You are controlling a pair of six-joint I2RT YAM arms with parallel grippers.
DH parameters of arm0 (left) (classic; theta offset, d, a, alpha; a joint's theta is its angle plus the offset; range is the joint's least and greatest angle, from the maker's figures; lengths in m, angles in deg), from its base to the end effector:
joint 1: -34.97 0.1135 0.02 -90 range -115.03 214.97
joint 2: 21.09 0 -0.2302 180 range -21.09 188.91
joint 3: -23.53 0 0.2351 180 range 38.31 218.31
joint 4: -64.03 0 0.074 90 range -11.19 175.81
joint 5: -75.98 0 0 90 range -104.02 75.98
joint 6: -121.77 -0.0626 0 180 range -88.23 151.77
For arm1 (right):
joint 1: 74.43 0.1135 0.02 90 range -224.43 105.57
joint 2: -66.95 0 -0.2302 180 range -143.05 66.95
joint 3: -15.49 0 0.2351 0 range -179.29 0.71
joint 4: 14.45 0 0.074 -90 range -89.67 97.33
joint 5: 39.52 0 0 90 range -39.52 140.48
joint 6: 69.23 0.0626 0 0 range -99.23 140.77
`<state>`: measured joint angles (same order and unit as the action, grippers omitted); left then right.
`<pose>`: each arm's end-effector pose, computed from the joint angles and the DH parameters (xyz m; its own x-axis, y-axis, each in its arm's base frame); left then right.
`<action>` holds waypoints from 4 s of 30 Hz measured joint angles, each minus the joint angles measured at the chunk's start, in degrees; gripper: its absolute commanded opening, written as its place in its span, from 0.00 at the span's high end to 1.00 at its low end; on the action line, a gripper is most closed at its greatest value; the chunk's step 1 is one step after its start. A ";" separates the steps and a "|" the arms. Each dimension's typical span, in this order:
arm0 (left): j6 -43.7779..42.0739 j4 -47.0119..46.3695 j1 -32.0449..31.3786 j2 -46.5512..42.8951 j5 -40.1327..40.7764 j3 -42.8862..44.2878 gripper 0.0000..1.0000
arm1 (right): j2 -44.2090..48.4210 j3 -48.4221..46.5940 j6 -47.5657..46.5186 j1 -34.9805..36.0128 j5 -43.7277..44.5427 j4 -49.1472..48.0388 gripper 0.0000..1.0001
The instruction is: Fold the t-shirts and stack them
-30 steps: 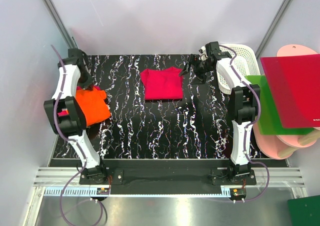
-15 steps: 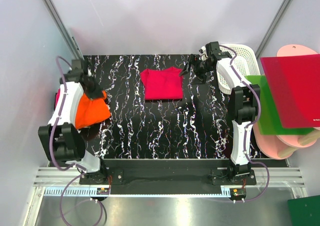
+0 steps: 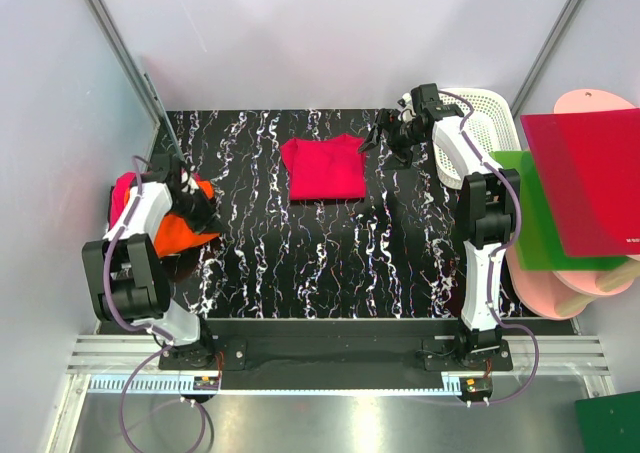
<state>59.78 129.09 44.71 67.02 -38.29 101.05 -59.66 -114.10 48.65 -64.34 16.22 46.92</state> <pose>0.2764 0.0213 0.1734 -0.8177 -0.5747 -0.0318 -0.4959 0.7315 -0.4680 0.4447 0.1149 0.2034 -0.9447 0.2245 -0.2391 0.0073 0.7433 0.6689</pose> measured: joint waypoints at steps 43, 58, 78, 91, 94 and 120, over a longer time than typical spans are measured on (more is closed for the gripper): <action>-6.60 11.19 12.07 -7.67 37.07 28.24 0.54 | -0.13 0.00 -1.14 -0.02 -0.90 0.00 0.00; -5.05 20.94 10.45 1.95 57.83 19.23 1.00 | -0.11 0.09 -1.16 -0.02 -1.01 0.00 0.00; -5.53 18.49 10.03 -4.28 48.04 12.90 0.01 | -0.07 1.46 -1.14 -0.02 -1.49 -0.02 0.00; -4.85 12.92 10.47 8.41 49.35 18.10 0.03 | -0.07 1.49 -1.09 -0.02 -2.91 -0.02 0.00; -4.85 12.96 10.60 13.22 50.05 21.68 0.37 | -0.07 1.49 -1.09 -0.02 -2.91 -0.04 0.00; -4.66 18.38 15.43 26.71 62.01 43.82 0.94 | -0.07 1.46 -0.87 -0.02 -2.93 -0.04 0.00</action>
<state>55.12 147.47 60.14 93.73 23.72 144.88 -59.72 -112.63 47.77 -64.36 13.29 46.88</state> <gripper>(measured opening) 0.044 0.994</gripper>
